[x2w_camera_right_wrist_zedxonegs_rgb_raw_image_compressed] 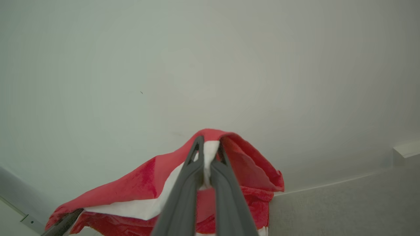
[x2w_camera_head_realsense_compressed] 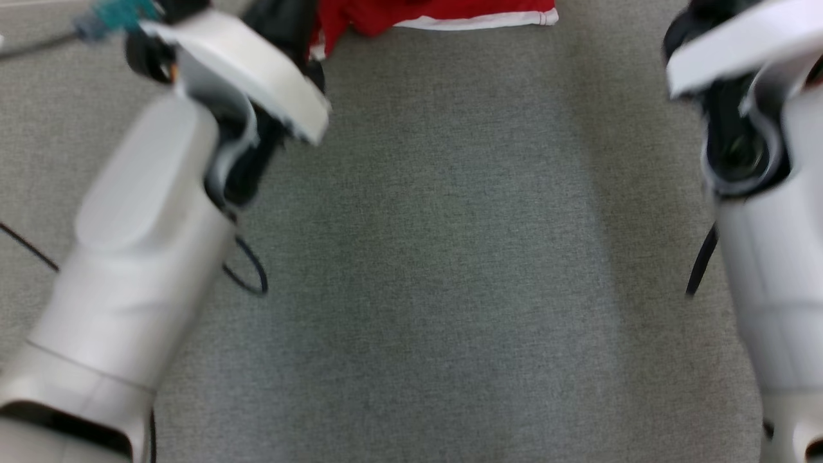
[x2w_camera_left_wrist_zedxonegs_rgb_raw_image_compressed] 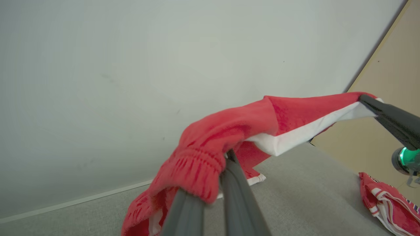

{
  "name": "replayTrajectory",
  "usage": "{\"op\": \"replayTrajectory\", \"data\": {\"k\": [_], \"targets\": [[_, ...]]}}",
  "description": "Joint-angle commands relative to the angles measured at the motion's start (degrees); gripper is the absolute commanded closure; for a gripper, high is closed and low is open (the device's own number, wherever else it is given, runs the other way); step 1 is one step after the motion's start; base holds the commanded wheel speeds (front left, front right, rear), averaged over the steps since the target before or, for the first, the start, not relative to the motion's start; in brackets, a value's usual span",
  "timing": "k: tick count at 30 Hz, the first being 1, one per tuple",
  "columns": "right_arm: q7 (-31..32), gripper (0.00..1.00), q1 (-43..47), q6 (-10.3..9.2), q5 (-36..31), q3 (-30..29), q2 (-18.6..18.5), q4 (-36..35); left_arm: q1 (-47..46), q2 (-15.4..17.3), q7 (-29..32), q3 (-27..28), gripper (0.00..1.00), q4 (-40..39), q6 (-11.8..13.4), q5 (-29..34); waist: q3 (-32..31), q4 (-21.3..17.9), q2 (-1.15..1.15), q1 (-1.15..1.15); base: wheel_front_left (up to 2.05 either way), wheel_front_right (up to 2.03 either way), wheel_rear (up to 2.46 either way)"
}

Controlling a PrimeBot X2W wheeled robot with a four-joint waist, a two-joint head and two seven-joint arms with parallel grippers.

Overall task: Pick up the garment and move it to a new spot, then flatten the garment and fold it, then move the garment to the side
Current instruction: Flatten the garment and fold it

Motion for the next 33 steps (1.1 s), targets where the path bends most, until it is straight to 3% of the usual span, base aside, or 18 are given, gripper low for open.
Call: {"op": "replayTrajectory", "data": {"k": [1,10,16,21,25,33], "targets": [[-0.31,1.00,2.21,0.00,1.03,0.36,-0.43,-0.93,1.72,0.88,-0.65,-0.90,1.00,-0.46,-0.11,-1.12,-0.28,0.04,0.00,-0.02,0.00,0.00,0.00],[0.08,1.00,34.21,0.00,8.04,3.01,-10.29,-15.93,22.34,7.90,-5.67,-10.71,1.00,-9.82,-0.13,-8.46,-9.12,1.20,0.00,-0.02,0.00,0.00,0.00],[2.47,1.00,52.02,-0.02,8.91,1.24,-13.61,-22.20,36.58,10.03,-6.37,-14.41,1.00,-15.63,1.39,-9.16,-16.31,1.52,0.00,-0.02,0.00,0.00,0.00],[4.18,1.00,64.22,-0.06,8.58,-1.31,-12.96,-26.97,48.38,11.87,-6.42,-15.91,1.00,-21.36,3.93,-12.29,-21.71,1.51,0.00,-0.02,0.00,0.00,0.00],[6.12,1.00,73.40,-0.07,8.09,-4.20,-11.50,-31.60,56.30,13.85,-6.87,-15.10,1.00,-26.24,7.35,-14.66,-24.43,1.18,0.00,-0.02,0.00,0.00,0.00],[11.20,1.00,87.36,-0.08,6.28,-10.90,-8.83,-44.95,68.27,16.92,-7.25,-13.59,1.00,-37.82,12.29,-16.97,-25.27,1.35,0.00,-0.02,0.00,0.00,0.00]]}}
